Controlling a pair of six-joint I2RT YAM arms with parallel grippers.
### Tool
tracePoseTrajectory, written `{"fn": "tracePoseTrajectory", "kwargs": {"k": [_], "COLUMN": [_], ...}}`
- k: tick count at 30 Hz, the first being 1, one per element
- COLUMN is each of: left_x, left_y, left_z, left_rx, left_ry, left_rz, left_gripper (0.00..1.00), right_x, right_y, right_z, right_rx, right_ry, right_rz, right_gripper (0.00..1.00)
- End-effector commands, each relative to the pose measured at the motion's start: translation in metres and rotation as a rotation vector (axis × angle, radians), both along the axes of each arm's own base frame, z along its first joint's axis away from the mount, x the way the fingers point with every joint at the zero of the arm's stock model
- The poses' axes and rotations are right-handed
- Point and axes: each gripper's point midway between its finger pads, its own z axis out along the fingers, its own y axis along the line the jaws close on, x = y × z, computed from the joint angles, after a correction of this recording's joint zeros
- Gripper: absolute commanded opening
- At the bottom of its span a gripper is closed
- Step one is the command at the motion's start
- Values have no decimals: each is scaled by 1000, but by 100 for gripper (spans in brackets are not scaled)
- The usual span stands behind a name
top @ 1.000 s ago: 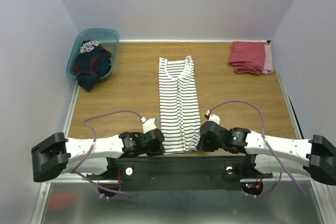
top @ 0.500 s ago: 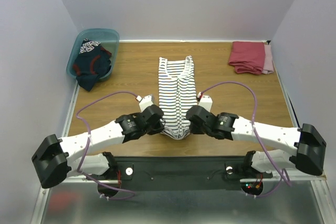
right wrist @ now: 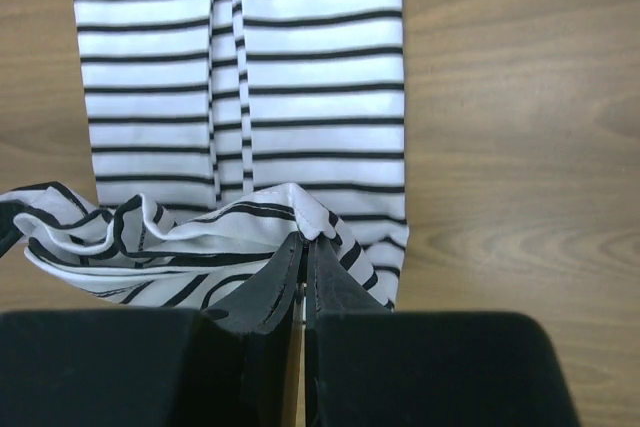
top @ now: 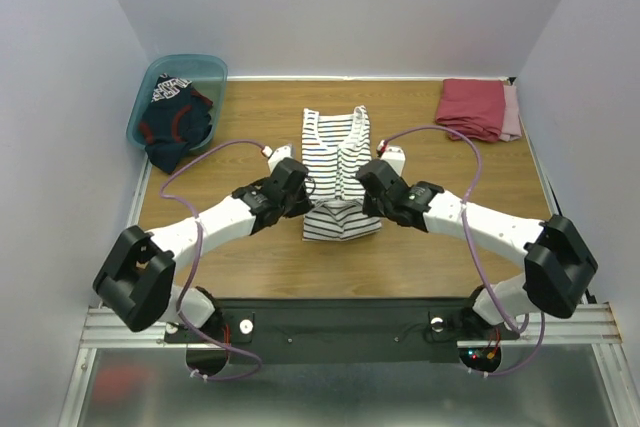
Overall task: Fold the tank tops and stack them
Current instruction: Fold the tank top
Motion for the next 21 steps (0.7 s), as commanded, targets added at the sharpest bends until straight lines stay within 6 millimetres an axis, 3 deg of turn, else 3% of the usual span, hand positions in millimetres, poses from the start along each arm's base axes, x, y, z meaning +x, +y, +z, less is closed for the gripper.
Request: {"fn": "tracePoseTrajectory", "kwargs": {"k": [1,9,11,12,14,15,16,18,19,20,21], "left_x": [41,111,125,132,144,154,163,171,174,176,179], "left_y": [-12,-8,-4,-2,-2,-3,-1,-3,-1,-1,-2], "left_z": [28,38,36,34,22,24,15,8,1,1,4], "left_rx": [-33,-18,-16,-12,-3,-14,0,3,7,2,-5], "left_ry": [-107,-155,-153,-155,-130,-149,-138,-130,-118,-121,-140], "left_rz": [-23,28,38,50,43,46,55,37,42,40,40], "left_gripper": [0,0,0,0,0,0,0,5,13,28,33], "right_x": [48,111,122,130,143,147,155,161,167,168,170], "right_y": [12,11,11,13,9,9,7,7,6,6,4], "right_z": [33,41,30,35,29,17,19,11,8,7,7], "right_rx": [52,61,50,57,57,45,59,53,51,49,47], "right_ry": [-132,-173,-154,-166,-159,-139,-141,-126,-121,-119,-122], "right_rz": [-12,-36,-39,-40,-54,-56,-62,-58,-60,-60,-65], "right_gripper": [0,1,0,0,0,0,1,12,28,37,44]}}
